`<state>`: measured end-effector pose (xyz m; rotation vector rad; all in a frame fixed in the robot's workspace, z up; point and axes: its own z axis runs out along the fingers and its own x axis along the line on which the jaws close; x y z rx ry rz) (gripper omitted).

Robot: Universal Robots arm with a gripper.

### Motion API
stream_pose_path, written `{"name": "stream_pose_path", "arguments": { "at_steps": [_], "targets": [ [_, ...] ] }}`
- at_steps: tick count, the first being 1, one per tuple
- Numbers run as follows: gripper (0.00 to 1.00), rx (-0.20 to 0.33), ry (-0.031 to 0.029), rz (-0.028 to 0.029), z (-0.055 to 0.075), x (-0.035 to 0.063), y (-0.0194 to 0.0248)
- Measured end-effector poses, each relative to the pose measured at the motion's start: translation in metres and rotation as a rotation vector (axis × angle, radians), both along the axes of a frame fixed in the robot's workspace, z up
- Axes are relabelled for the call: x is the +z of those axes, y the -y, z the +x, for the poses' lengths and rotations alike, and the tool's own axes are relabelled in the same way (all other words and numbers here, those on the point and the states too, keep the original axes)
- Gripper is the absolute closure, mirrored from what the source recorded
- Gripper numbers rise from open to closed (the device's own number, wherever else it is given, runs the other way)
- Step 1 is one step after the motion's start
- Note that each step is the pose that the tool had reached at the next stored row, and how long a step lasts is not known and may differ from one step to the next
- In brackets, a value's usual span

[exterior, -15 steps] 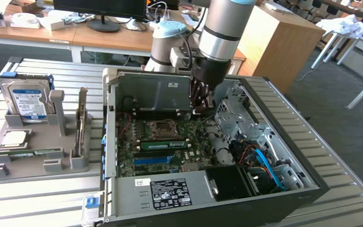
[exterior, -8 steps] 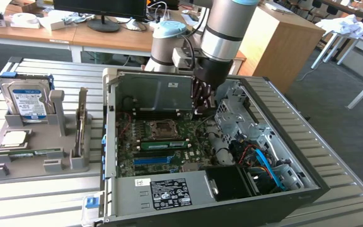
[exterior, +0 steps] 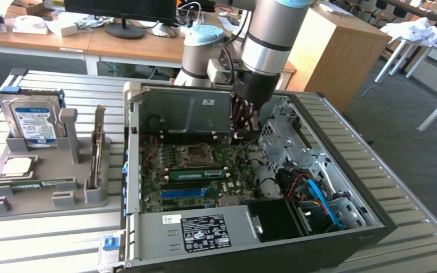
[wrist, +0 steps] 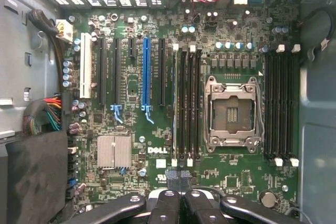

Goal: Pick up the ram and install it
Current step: 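Press down the ram until it locks into place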

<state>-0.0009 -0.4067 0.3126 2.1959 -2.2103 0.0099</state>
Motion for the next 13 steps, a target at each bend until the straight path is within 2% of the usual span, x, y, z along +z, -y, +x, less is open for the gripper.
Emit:
{"name": "stream_pose_path", "arguments": {
  "at_steps": [13],
  "targets": [
    [0.90,0.000,0.0000,0.0000,0.000,-0.0174,0.0000]
  ]
}}
